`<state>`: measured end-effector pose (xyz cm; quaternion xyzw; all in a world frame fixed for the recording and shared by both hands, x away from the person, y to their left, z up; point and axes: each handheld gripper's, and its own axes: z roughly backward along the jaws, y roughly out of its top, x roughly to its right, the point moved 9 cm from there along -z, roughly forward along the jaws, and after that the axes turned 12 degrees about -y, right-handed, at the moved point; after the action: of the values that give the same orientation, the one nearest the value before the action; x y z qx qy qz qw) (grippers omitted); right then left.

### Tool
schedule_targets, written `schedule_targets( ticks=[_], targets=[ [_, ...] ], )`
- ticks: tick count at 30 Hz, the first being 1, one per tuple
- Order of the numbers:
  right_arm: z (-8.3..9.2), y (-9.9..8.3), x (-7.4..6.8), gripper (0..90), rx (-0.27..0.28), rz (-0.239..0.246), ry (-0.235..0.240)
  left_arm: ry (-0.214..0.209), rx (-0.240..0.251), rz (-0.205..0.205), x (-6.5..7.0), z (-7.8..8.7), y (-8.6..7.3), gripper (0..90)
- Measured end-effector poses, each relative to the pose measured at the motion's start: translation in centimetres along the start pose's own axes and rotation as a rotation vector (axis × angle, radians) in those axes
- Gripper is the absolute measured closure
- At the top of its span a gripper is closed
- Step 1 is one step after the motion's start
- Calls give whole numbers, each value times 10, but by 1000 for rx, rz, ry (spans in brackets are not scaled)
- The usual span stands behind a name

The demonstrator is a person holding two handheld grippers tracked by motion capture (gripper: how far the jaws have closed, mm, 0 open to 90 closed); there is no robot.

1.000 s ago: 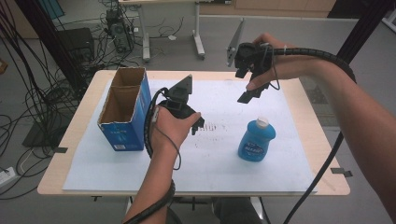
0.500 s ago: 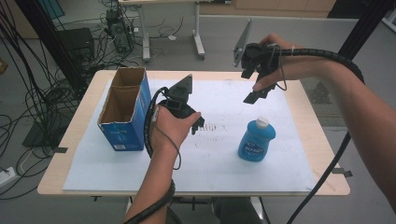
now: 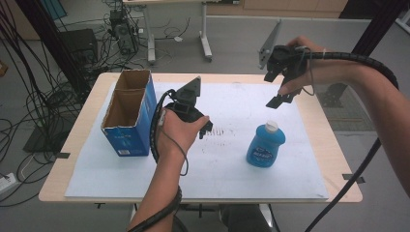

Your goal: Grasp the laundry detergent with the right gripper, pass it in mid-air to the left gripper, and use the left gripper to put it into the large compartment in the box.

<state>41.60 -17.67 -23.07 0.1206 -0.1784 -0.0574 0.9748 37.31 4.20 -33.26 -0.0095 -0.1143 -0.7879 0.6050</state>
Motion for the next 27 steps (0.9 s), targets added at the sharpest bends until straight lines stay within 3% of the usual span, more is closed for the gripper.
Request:
schedule_targets(
  ticks=[27],
  targets=[
    [10, -77, -5, 123, -45, -71, -17, 13, 14, -4, 2, 3, 0, 64]
  ],
)
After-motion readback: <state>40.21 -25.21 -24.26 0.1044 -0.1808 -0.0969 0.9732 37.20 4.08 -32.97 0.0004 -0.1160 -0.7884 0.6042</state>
